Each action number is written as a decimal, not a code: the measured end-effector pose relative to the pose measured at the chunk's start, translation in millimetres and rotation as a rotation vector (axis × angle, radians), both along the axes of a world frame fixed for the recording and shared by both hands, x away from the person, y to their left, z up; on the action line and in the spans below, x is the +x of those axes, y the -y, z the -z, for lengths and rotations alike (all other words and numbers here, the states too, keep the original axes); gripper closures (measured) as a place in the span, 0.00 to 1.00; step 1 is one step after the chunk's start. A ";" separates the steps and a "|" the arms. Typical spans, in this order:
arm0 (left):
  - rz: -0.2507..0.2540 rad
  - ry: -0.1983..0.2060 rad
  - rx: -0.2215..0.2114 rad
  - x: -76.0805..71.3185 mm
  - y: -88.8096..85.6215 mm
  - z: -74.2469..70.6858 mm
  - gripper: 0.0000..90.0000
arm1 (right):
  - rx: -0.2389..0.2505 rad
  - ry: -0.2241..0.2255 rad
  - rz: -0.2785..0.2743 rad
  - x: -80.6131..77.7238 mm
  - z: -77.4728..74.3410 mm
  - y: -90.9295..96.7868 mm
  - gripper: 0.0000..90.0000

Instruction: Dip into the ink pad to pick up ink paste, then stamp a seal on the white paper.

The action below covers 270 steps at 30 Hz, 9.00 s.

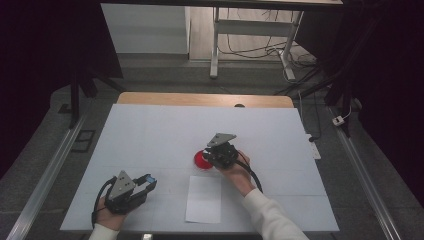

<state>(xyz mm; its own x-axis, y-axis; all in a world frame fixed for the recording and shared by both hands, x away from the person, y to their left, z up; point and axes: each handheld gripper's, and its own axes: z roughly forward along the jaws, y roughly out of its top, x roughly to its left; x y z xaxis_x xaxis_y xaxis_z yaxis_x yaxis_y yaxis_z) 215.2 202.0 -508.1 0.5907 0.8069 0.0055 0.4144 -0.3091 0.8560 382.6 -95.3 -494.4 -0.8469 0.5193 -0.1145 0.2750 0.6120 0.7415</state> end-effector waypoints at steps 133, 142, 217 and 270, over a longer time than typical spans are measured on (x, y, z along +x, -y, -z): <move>0.010 -0.009 0.020 2.1 3.9 3.2 0.72 | 0.098 0.004 -0.001 -11.8 -12.3 -0.4 0.83; 0.007 -0.010 0.020 2.4 3.7 3.2 0.72 | 0.105 0.004 -0.003 -15.0 -14.5 0.7 0.83; 0.013 -0.006 0.022 4.5 4.8 2.0 0.72 | 0.170 -0.002 -0.071 -44.8 -35.0 13.1 0.83; 0.017 -0.004 0.042 4.7 7.1 4.6 0.72 | 0.156 0.020 -0.110 -55.7 -30.7 7.5 0.83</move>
<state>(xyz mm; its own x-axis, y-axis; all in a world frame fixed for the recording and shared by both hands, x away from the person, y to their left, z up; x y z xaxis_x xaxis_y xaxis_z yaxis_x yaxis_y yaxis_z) 219.9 194.8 -512.6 0.6045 0.7957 0.0369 0.4123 -0.3522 0.8402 327.0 -102.8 -463.7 -0.8981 0.4360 -0.0578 0.1964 0.5152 0.8342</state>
